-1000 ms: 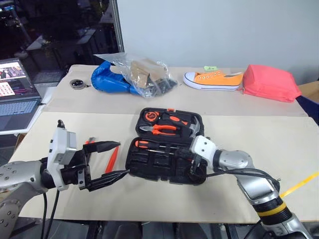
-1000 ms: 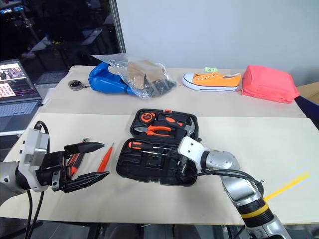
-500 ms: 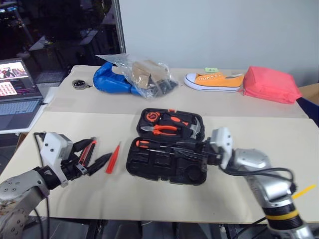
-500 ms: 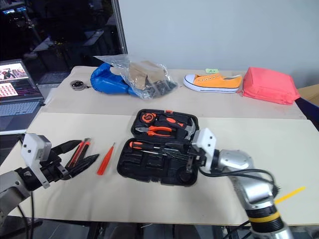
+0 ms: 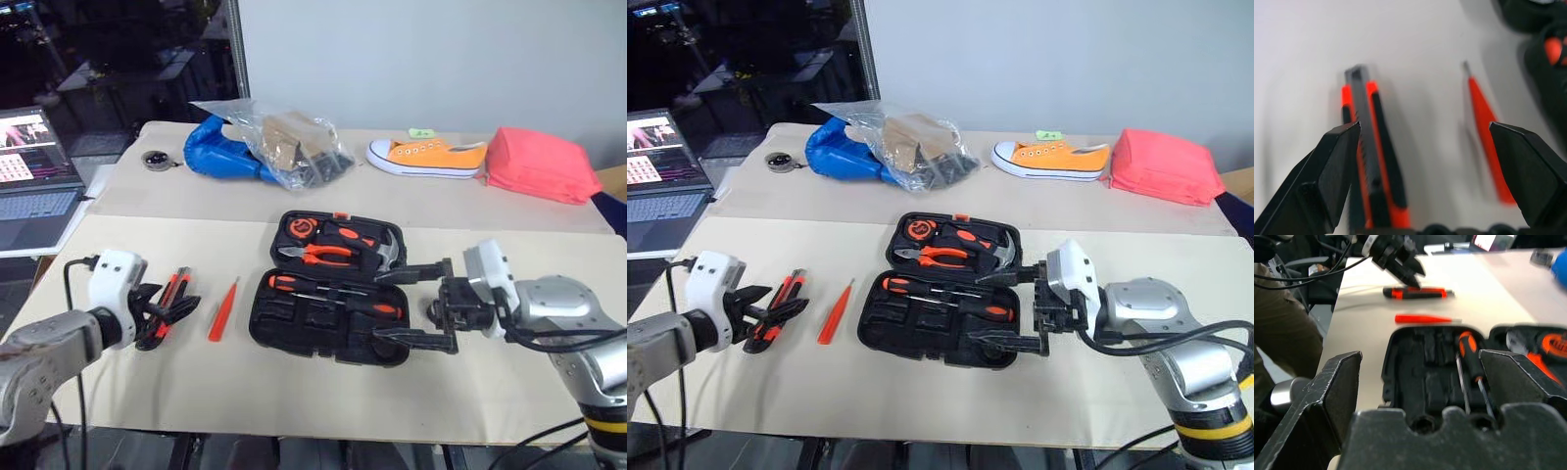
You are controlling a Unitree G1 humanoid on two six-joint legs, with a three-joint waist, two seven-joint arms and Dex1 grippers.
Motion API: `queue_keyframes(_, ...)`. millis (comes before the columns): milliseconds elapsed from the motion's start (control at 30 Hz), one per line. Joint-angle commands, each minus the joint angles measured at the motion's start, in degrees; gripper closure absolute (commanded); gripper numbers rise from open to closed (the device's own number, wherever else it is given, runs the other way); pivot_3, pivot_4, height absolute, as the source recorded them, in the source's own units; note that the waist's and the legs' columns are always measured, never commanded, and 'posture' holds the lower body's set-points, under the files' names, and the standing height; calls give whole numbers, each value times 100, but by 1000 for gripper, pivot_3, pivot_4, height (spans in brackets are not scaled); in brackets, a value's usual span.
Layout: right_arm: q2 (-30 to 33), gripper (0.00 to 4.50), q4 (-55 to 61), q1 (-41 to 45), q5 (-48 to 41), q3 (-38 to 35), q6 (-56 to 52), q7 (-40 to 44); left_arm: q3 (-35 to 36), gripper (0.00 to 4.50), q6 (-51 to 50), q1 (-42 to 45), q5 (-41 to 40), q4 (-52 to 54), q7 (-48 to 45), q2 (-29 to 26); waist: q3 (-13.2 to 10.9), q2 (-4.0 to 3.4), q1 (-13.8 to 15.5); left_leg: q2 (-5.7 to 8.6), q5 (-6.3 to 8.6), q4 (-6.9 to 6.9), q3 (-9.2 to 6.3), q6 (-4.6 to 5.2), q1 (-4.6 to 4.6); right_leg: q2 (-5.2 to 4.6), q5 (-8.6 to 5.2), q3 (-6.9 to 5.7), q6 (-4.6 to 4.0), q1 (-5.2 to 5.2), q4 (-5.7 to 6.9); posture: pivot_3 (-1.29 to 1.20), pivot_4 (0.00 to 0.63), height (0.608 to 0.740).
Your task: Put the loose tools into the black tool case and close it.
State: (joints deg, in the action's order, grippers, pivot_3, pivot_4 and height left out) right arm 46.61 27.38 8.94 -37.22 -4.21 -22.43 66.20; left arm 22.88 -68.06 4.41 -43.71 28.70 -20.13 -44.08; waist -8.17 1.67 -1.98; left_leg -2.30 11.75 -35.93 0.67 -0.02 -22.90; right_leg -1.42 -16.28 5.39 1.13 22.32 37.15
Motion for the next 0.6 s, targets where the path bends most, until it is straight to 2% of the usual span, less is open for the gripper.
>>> queue_keyframes(33,73,24,350,-244,23,-379,408,107,-345,0,-678,421,-302,474,435,352,0,0,8,6,0,-2,-3,0,-2,-1,0,-1,3,0,0,0,150,740)
queue_keyframes(167,117,24,392,-463,74,-537,543,89,-792,0,-1369,586,59,693,1253,1051,0,0,-29,31,0,-7,-4,0,-1,-11,6,7,20,-6,-1,0,150,740)
queue_keyframes(267,145,24,409,-511,109,-592,566,71,-1010,0,-1562,553,381,776,1623,1306,-1,2,-41,35,0,-11,-8,0,1,-10,8,11,22,-8,1,0,150,740)
queue_keyframes(367,212,0,461,-574,81,-685,533,23,-1267,648,-1606,413,675,848,1776,1284,1,0,-36,35,-2,-12,-18,-3,6,-3,10,9,20,-11,5,0,150,740)
queue_keyframes(600,293,0,491,-629,94,-743,499,-56,-1552,3117,-1249,166,1073,771,1652,1291,6,-9,-25,41,-3,-13,-17,-4,10,-6,9,13,21,-17,3,0,150,740)
